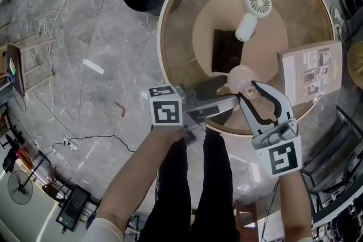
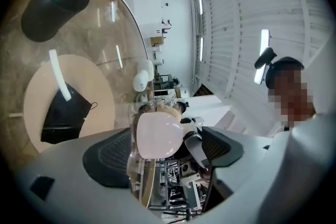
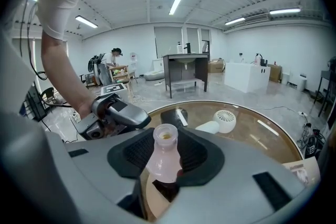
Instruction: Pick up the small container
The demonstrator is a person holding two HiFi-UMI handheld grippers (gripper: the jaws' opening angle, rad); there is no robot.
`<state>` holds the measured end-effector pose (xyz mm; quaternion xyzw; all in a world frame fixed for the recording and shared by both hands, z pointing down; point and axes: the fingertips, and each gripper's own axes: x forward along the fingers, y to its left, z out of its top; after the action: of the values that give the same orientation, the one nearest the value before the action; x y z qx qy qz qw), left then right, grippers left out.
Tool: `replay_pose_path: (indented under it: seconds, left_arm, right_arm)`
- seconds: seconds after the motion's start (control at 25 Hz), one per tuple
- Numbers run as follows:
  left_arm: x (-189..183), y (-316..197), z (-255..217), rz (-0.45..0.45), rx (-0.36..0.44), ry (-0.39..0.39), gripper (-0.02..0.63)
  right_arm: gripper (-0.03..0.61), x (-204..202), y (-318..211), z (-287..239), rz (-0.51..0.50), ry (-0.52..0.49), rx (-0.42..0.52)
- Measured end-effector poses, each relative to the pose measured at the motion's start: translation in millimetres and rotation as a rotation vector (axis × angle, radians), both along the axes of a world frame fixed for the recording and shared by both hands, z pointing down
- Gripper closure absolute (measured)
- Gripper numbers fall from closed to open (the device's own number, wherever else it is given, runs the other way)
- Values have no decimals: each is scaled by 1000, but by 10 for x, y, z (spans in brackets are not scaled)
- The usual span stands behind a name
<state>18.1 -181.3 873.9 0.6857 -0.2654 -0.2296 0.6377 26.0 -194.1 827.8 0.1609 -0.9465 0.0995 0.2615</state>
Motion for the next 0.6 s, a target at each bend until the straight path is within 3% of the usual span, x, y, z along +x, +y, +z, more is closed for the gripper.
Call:
replay_pose_path:
  seconds: [0.12, 0.48, 0.6]
  left_arm:
    - [-21, -43, -34, -46, -23, 69, 195]
    - [-40, -184, -249, -160, -96, 370, 204]
    - [-13, -198, -307, -175, -96, 432, 249]
  right_arm:
    - [430, -14, 22, -46, 6, -7, -4]
    - [430, -66, 94, -309, -1, -20, -12]
    - [430, -82, 153, -372, -13, -19, -12]
